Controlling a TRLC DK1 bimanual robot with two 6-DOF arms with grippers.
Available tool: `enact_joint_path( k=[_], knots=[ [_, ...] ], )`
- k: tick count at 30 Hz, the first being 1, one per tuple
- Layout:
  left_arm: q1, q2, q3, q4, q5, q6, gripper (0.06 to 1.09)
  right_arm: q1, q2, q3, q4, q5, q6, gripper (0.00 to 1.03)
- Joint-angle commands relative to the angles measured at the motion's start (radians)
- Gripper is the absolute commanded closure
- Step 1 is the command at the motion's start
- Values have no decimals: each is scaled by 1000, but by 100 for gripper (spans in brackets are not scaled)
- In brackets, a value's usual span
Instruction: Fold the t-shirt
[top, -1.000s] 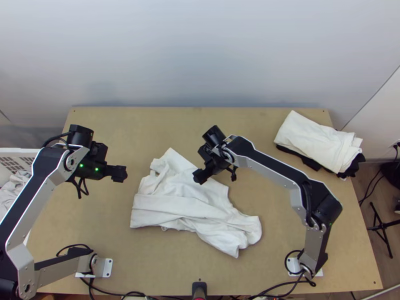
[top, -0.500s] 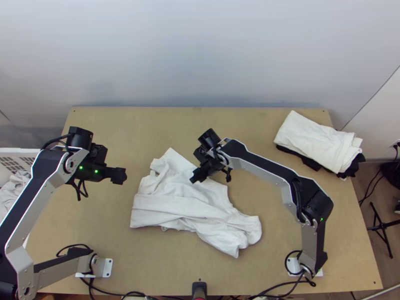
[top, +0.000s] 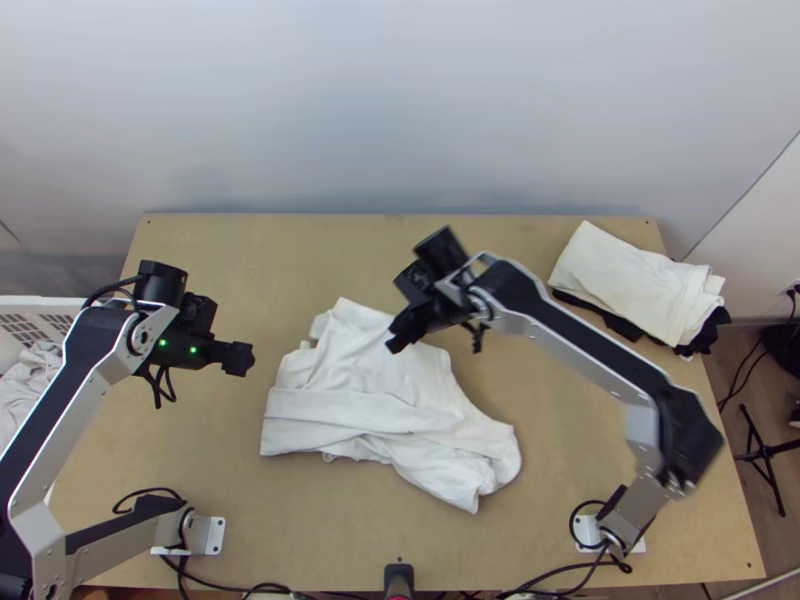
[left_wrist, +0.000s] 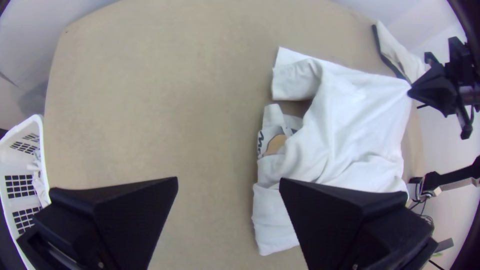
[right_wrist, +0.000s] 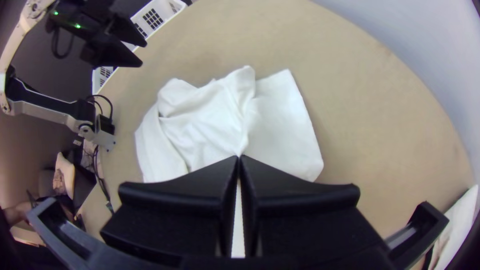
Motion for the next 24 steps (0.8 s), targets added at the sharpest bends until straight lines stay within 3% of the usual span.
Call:
enact_joint_path(
  k=[1, 12, 18, 21, 24],
  knots=[
    [-8, 17, 5, 22, 5, 11, 10, -8, -182, 74, -157, 3, -45, 100],
    [-189, 255, 184, 97, 31, -52, 10, -295, -471, -70, -458, -8, -162, 100],
    [-311, 454, 362, 130, 87, -106, 10, -380, -629, -282, -475, -14, -182, 100],
    [-369, 540, 462, 123, 85, -106, 10, -499, -669, -326, -513, -15, -218, 100],
    [-413, 589, 512, 117, 85, -103, 10, -665, -682, -339, -596, -18, -312, 100]
  ],
)
